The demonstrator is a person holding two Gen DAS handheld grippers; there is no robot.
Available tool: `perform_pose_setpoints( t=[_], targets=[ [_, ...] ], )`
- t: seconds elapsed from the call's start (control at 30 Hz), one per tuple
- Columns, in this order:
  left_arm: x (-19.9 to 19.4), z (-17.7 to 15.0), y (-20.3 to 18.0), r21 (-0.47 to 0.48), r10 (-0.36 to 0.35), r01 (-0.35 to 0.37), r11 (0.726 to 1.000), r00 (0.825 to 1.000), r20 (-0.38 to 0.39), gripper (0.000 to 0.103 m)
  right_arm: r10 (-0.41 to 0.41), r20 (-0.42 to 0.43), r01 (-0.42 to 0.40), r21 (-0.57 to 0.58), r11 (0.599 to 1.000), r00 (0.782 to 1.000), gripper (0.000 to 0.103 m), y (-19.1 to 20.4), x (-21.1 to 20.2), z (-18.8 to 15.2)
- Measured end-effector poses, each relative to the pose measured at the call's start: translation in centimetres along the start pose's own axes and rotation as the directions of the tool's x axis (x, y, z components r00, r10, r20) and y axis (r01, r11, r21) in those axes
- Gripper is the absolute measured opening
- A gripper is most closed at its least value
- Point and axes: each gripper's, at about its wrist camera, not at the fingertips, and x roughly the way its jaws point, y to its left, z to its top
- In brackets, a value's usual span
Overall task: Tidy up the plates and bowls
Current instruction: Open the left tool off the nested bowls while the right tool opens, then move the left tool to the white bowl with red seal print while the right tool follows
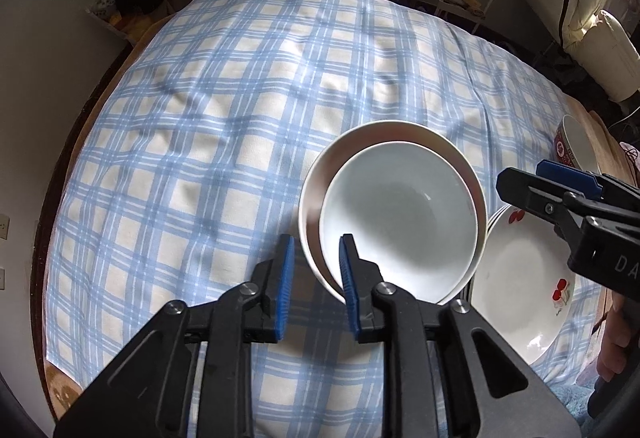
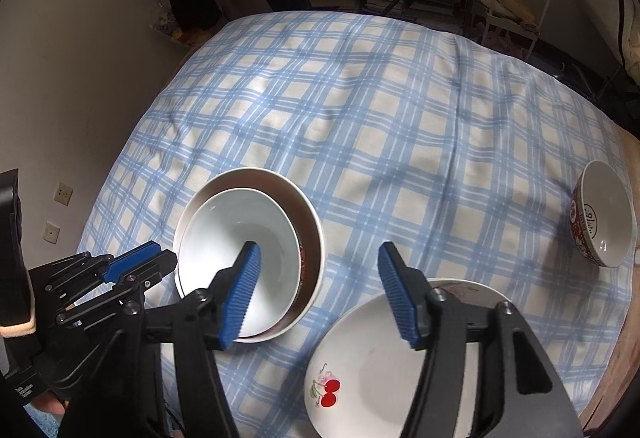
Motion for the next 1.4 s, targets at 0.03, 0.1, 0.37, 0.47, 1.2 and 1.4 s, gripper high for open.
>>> perform_pose_setpoints(
  t=[0.03,0.1,0.37,0.47,1.2,1.4],
  targets=[
    [-0.3,0.2,-0.3,0.005,0.005,-0.005,1.0,1.0,0.005,0.043,-0.007,0.001,0.007,0.006,1.0,1.0,0.073,-0.4,-0.3,0.1],
    [-1.1,0.6,-1.1,0.032,0.032,-0.033,0.999,0.999,0.036,0.055,-0.024,0.007,0.024,0.019,1.0,1.0,0.08,-1.1,-1.0,0.3],
    [-2.9,2.7,-4.0,0.065,0.045,-0.049,0.997,0.997,0.067,0.086,-0.09,0.059,0.087,0.047,0.995,0.994,0.101,-5.1,-4.6,1.1],
    [-2.9,3.6,-5.6,0.077,0.056,-0.061,0.995,0.996,0.074,0.086,-0.123,0.075,0.117,0.075,0.99,0.99,0.102,-7.2,-6.0,0.9],
    [-2.1,8.7,-23.1,0.295,-0.075,0.02,0.955,0.981,0.176,0.086,-0.232,0.219,0.136,0.381,0.915,0.948,0.102,-23.9,-10.8,-1.6],
    [0.0,9.8,-26.5,0.332,-0.122,0.059,0.942,0.977,0.173,0.086,-0.247,0.223,0.135,0.423,0.896,0.943,0.097,-26.9,-10.3,-2.1]
  ],
)
